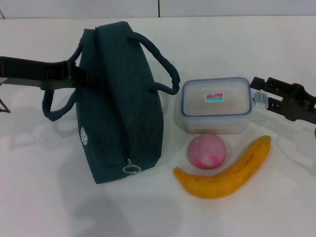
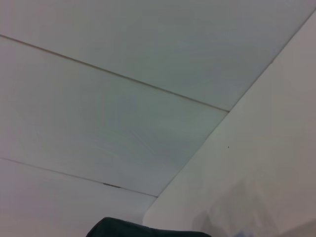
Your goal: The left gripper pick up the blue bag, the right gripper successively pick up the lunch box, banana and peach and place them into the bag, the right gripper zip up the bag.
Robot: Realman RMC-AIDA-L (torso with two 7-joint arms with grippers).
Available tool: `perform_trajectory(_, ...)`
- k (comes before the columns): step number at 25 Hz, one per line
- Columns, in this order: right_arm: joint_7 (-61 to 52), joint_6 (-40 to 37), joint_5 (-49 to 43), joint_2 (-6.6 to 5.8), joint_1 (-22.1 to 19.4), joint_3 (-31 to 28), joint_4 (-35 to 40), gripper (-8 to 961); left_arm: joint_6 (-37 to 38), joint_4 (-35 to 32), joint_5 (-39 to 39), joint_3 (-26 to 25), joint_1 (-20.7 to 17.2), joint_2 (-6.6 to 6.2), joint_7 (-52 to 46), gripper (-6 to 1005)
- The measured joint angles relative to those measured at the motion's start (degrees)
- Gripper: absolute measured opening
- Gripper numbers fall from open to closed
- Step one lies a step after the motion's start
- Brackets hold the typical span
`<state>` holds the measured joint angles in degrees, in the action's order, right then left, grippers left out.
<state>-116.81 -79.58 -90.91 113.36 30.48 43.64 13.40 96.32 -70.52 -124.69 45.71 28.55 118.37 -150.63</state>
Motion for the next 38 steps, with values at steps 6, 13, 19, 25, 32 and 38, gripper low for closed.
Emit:
perform_trajectory(6,-0.07,1.29,0.29,1.44,0.07,-0.37,-0.04,630,0.02,0.56,0.00,0.00,0.37,0.02,0.88,30)
perform_trajectory(13,-0.03,3.23,1.60,2.04,0.35,-0.50,-2.09,515,-0.08,3.40,-0.03,-0.27,1.09,-0.38,2.52,29)
perform_trajectory(19,0.11,3.20,2.54,2.05,0.58,-0.49,-2.66,338,-0.26,4.53,-0.04,-0.35,1.22,-0.53,3.17,29)
perform_trajectory(25,0.23,1.99,2.66,2.04,0.86,-0.49,-2.57,126,-0.26,4.58,-0.04,-0.36,1.24,-0.56,3.56,30)
perform_trajectory(32,0.33,0.77,5.09,2.04,0.49,-0.53,-2.66,91,-0.58,4.61,0.02,-0.36,1.09,-0.60,3.93,30)
perform_trajectory(38,0.52,0.05,8.19,1.97,-1.43,-0.58,-2.76,94,-0.61,4.72,1.51,-0.42,0.72,-0.67,4.77,29)
